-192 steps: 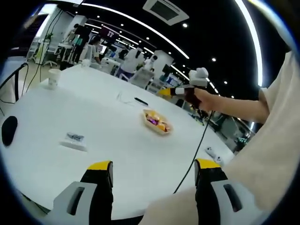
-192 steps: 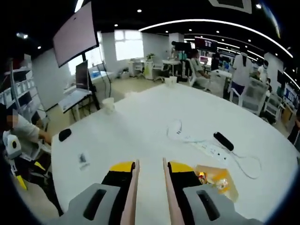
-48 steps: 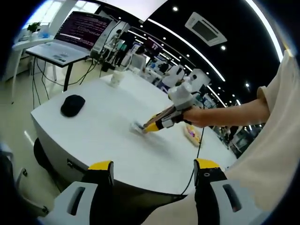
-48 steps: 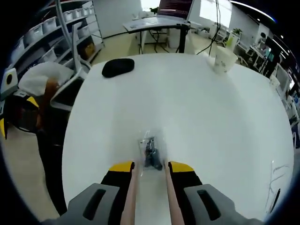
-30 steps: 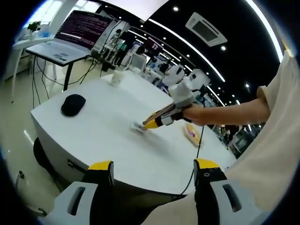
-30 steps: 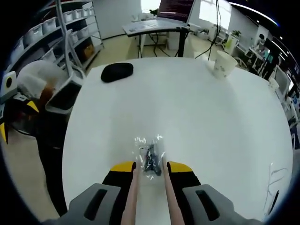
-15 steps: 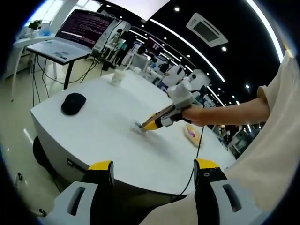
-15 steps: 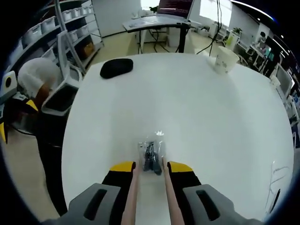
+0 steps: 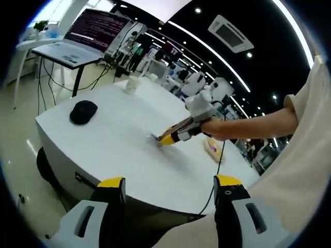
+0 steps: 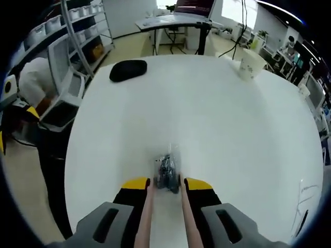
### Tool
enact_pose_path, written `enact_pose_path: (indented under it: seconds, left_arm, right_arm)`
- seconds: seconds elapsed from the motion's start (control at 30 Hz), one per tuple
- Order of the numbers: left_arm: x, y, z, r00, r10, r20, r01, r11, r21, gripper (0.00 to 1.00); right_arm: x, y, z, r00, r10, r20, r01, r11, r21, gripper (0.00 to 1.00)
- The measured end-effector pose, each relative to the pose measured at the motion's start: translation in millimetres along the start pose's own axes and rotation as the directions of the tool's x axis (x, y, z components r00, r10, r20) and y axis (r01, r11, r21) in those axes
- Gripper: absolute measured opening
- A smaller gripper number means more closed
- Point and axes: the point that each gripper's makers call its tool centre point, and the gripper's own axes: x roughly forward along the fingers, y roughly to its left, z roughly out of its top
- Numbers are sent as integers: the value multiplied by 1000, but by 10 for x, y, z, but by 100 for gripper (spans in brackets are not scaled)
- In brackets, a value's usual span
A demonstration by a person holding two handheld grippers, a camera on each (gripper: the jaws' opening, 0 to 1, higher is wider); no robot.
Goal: Place the target food into the container with the food tongs after gripping and lifting it, then release it inside without dropping or visibly crushing the food.
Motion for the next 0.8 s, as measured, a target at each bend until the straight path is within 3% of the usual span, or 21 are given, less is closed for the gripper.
enact_pose_path:
  seconds: [0.4,0.67,0.7,0.8]
  left_arm:
    - [36,-26,23,1000,-8,-2,8,1000,1,69]
    - [35,-20,25,1000,-10,-4,10,1000,2,69]
    - [40,-24,29,1000,-13,-5,13,1000,5,69]
    - [35,-29,51,1000,-12,-2,12,1000,8,69]
  right_arm:
    - [1,12,19,1000,-13,8,12,1000,23,21]
    - [-8,65,17,1000,-4,29,2,997,76,20]
    - [-11,110,15,999,22,30,-25,992,122,20]
    - [-51,123,6,999,17,41,-21,995,95,20]
